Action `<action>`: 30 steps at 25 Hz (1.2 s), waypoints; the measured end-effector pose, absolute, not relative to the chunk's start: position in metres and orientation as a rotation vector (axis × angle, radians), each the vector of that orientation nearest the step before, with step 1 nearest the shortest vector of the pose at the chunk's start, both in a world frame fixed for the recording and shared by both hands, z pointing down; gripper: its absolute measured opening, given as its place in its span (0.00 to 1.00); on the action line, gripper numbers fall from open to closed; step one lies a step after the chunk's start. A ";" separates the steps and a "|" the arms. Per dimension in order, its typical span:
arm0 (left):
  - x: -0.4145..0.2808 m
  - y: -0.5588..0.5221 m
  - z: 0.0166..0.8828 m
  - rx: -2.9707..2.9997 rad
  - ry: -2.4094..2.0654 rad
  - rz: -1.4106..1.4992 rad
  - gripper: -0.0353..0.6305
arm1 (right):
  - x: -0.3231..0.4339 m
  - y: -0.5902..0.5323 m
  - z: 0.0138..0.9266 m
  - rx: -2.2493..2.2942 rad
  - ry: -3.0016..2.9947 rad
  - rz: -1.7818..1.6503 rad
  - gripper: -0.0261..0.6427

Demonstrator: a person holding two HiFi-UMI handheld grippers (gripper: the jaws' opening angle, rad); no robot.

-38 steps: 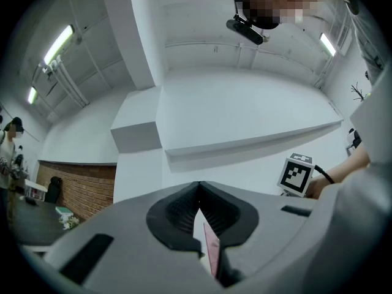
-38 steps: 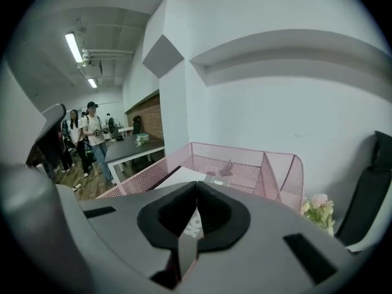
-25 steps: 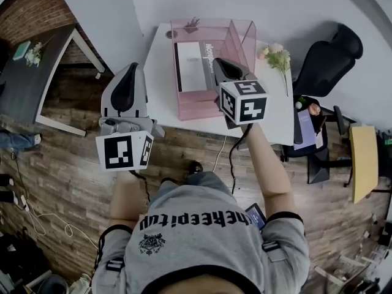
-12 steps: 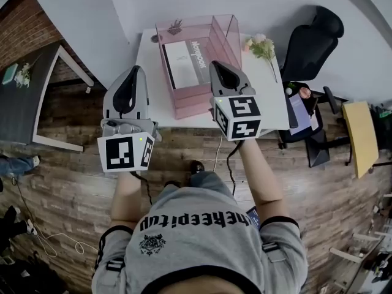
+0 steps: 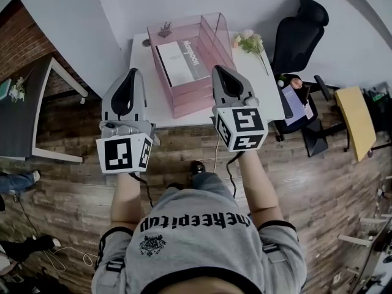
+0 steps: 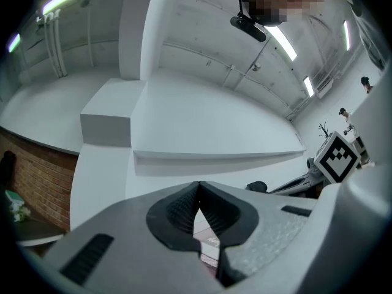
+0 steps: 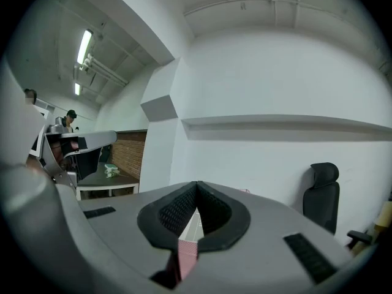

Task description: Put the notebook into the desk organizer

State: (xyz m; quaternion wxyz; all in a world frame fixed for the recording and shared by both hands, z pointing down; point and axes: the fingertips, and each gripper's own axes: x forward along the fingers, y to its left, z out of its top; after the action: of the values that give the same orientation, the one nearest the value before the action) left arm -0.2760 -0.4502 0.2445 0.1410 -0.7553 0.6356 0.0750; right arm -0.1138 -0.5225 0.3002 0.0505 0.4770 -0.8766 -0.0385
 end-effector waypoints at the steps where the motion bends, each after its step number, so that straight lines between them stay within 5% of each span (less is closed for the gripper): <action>1: -0.275 -0.448 0.244 -2.187 1.829 0.219 0.06 | -0.112 -0.519 0.299 1.468 -2.664 -0.122 0.04; 30: -0.257 -0.409 0.247 -2.309 1.684 0.244 0.06 | -0.062 -0.429 0.283 1.846 -2.535 -0.236 0.04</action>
State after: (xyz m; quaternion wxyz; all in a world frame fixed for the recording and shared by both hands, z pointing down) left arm -0.2575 -0.4094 0.2466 0.1365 -0.7974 0.5817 0.0843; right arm -0.0618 -0.4292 0.2832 -0.0017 0.5870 -0.8061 -0.0750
